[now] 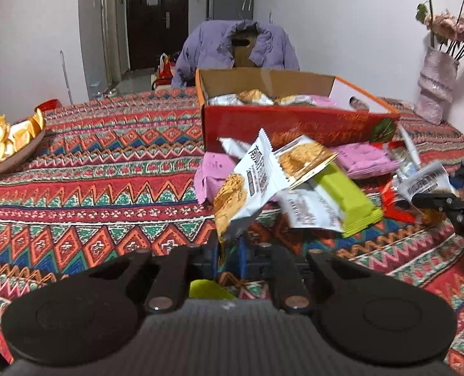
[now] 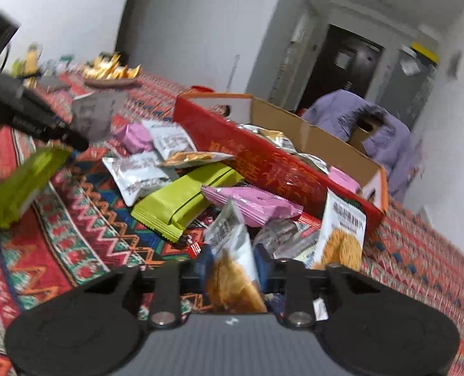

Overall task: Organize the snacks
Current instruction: 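Grasp a silver packet with the right gripper while the left gripper grasps a cookie packet, then lift both held packets off the table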

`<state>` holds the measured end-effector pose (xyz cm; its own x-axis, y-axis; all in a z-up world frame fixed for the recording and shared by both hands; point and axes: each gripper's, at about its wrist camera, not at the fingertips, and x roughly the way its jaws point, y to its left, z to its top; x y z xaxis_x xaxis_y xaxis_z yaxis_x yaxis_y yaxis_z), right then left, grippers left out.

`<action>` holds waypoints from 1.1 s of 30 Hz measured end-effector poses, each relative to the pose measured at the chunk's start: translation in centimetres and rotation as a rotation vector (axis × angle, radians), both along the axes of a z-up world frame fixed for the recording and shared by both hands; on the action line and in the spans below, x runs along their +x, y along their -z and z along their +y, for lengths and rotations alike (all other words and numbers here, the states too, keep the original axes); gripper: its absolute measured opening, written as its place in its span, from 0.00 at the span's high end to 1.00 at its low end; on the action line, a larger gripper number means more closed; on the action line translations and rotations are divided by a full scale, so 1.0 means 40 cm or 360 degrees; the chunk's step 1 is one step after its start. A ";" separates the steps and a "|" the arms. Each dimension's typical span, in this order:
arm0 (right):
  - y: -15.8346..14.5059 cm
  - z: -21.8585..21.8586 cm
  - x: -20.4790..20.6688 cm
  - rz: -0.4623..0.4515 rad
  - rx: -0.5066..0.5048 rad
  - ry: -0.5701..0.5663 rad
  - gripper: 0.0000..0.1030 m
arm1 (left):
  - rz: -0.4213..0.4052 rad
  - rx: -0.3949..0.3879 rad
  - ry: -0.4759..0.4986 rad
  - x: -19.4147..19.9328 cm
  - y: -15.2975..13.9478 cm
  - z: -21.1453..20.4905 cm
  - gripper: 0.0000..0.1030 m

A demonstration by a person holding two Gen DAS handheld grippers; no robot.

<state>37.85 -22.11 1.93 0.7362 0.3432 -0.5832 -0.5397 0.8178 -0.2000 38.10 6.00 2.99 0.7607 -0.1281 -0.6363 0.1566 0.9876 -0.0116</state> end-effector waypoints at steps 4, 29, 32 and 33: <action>-0.019 -0.023 -0.053 0.0037 0.0134 0.0049 0.88 | -0.0062 -0.0049 0.0004 -0.067 -0.044 -0.020 0.88; -0.122 -0.036 -0.526 -0.0099 0.0338 0.0201 0.87 | -0.0263 -0.0214 -0.0022 -0.540 -0.142 -0.092 0.88; -0.130 -0.034 -0.538 -0.0108 0.0361 0.0200 0.87 | -0.0276 -0.0215 -0.0019 -0.553 -0.149 -0.090 0.88; -0.132 -0.033 -0.541 -0.0108 0.0368 0.0201 0.88 | -0.0282 -0.0212 -0.0023 -0.554 -0.151 -0.089 0.88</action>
<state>16.20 -23.43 7.22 0.8166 0.3643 -0.4478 -0.4220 0.9060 -0.0324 15.95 2.42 9.05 0.8615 -0.1903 -0.4707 0.1536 0.9813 -0.1156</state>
